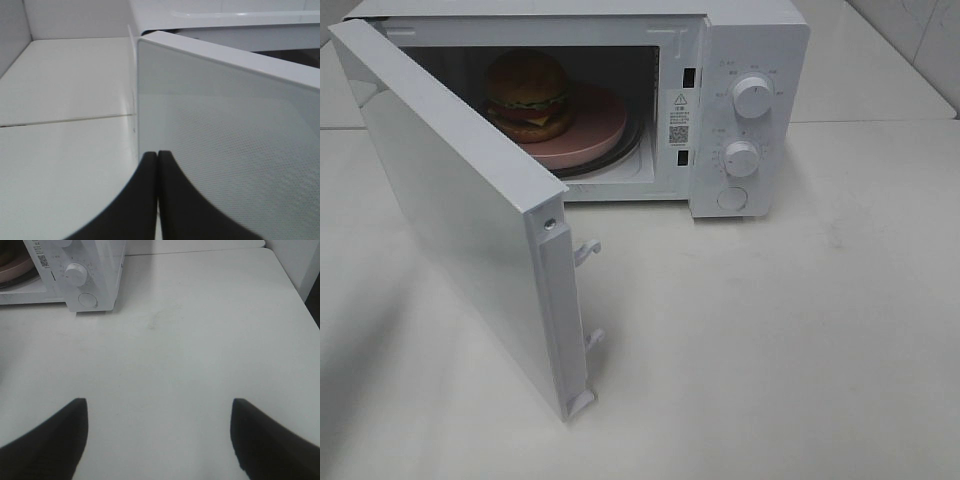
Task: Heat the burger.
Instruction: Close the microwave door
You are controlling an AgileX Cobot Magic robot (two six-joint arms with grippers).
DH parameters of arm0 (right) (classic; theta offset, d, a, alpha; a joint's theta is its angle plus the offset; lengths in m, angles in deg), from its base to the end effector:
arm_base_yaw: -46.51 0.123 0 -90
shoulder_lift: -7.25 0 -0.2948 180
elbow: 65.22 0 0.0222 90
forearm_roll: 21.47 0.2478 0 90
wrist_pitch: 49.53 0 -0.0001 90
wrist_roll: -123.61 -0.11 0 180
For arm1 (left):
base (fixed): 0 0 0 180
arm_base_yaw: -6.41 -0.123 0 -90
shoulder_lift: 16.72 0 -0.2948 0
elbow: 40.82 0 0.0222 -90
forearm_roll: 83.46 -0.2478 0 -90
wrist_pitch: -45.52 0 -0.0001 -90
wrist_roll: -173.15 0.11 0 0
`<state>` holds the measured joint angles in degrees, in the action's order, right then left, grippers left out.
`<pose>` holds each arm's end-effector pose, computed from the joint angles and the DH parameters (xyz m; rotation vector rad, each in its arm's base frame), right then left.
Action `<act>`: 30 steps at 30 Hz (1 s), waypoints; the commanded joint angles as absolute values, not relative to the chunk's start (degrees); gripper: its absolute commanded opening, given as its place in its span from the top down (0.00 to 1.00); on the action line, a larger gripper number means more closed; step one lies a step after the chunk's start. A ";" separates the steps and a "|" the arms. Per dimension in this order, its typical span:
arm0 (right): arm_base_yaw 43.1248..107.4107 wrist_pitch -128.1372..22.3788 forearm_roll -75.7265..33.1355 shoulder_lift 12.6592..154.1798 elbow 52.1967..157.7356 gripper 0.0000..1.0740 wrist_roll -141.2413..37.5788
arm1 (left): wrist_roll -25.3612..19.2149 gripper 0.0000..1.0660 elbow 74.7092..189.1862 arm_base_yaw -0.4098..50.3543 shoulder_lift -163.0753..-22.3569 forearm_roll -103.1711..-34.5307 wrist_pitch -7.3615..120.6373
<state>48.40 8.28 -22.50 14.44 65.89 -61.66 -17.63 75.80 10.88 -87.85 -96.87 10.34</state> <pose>0.0013 -0.0016 0.2720 0.0590 1.9872 0.0595 0.2025 -0.0306 0.2249 0.1699 1.7398 -0.1709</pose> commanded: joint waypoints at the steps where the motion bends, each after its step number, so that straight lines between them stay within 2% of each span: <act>1: 48.11 7.48 -22.27 13.00 65.78 0.30 -60.97 | -18.43 1.00 75.68 12.54 -90.60 -97.67 6.16; 5: 48.11 7.48 -22.27 13.00 65.78 0.30 -60.97 | -17.80 1.00 75.74 16.89 -96.44 -97.67 0.89; 9: 48.11 7.48 -22.27 13.00 65.78 0.30 -60.97 | -17.80 1.00 75.97 18.78 -98.79 -97.27 -0.43; 14: 48.11 7.48 -22.27 13.00 65.78 0.30 -60.97 | -17.80 1.00 75.97 23.31 -102.91 -93.20 -5.30; 25: 48.11 7.48 -22.27 13.00 65.78 0.30 -60.97 | -16.88 1.00 80.67 29.56 -109.16 -90.34 -5.93; 30: 48.11 7.48 -22.27 13.00 65.78 0.30 -60.97 | -13.44 1.00 85.94 35.17 -113.97 -83.12 -5.93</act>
<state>48.40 8.28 -22.33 14.44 65.89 -61.66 -14.65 83.88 33.22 -112.60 -86.15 -4.73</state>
